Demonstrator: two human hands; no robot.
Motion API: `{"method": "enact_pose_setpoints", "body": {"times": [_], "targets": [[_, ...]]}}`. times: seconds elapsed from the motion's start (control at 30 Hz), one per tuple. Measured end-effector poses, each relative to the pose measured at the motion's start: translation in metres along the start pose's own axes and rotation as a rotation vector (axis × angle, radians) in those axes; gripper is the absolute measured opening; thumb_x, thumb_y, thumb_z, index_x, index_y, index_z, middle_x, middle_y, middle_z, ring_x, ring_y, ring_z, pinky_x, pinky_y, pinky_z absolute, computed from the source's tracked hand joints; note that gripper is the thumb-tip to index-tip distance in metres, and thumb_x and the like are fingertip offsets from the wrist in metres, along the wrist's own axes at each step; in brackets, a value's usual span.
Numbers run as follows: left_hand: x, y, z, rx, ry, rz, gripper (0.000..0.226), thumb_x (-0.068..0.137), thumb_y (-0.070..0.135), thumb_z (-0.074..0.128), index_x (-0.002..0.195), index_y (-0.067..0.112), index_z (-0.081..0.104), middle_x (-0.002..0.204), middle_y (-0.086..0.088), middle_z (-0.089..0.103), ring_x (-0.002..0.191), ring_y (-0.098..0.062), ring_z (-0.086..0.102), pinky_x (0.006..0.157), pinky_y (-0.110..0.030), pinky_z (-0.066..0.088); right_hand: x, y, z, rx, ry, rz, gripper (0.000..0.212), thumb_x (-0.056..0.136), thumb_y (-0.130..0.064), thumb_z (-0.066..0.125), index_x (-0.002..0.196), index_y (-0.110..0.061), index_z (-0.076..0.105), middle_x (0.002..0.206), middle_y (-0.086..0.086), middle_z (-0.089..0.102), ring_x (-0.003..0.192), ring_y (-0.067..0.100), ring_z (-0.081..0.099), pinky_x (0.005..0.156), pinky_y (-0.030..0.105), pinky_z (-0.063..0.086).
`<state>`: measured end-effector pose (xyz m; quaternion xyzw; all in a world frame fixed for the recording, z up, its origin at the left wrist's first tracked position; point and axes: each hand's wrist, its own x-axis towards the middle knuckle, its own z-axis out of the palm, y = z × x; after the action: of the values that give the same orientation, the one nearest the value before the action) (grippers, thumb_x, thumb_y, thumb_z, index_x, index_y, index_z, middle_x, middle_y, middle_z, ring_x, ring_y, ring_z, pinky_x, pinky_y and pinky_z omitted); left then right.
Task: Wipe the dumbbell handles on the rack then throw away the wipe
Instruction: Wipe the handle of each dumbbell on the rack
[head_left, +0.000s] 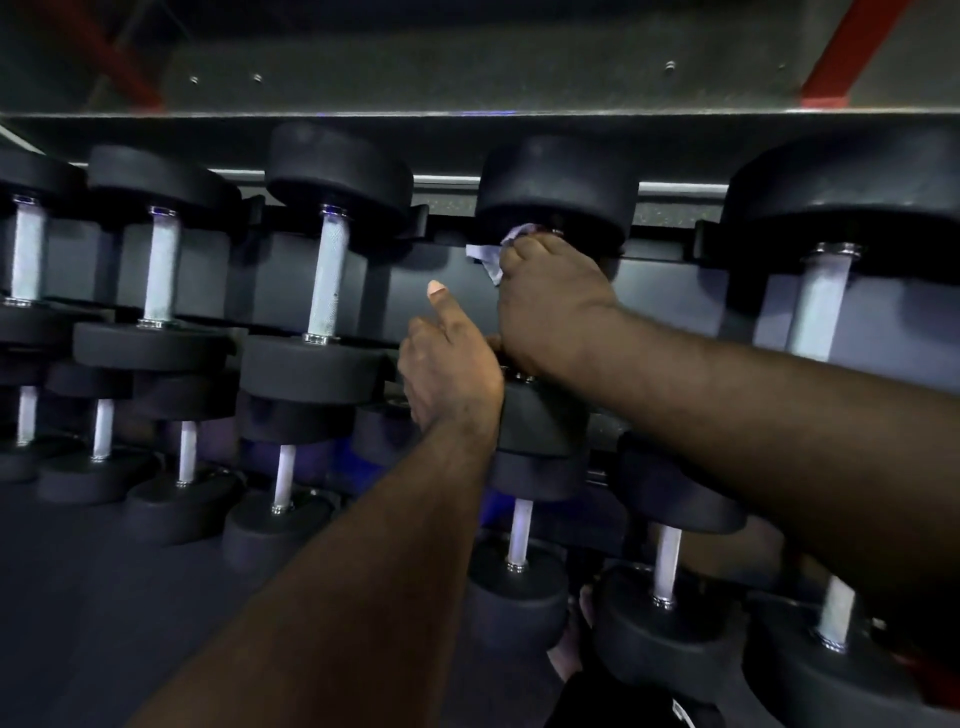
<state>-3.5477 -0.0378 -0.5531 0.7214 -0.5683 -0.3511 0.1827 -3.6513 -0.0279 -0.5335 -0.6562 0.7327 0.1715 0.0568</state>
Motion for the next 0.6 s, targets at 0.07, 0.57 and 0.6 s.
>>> {"method": "enact_pose_setpoints", "body": {"times": [0.07,0.57,0.6], "targets": [[-0.002,-0.001,0.001,-0.010,0.009,0.012,0.074,0.106,0.065,0.018,0.132,0.013,0.063,0.138,-0.012,0.063,0.125,-0.034,0.056,0.087,-0.037,0.031,-0.021,0.004,0.005,0.047,0.116,0.020,0.091,0.091,-0.073,0.042,0.151,-0.005,0.040,0.153,0.010,0.039,0.145,0.028,0.030,0.125,0.041,0.013],[-0.003,0.000,0.000,-0.036,0.015,0.001,0.071,0.108,0.062,0.020,0.131,0.009,0.062,0.137,-0.015,0.061,0.123,-0.033,0.055,0.086,-0.033,0.028,0.015,0.005,0.004,-0.203,0.019,-0.107,0.069,0.099,-0.057,0.047,0.148,-0.008,0.048,0.158,0.017,0.038,0.144,0.036,0.036,0.118,0.041,0.029],[-0.002,0.000,0.001,-0.034,0.016,-0.002,0.071,0.108,0.062,0.021,0.131,0.009,0.062,0.137,-0.015,0.062,0.122,-0.033,0.055,0.085,-0.033,0.028,0.003,0.011,0.010,-0.153,0.163,-0.089,0.076,0.095,-0.061,0.051,0.144,-0.004,0.052,0.150,0.018,0.048,0.137,0.036,0.045,0.116,0.041,0.033]]}}
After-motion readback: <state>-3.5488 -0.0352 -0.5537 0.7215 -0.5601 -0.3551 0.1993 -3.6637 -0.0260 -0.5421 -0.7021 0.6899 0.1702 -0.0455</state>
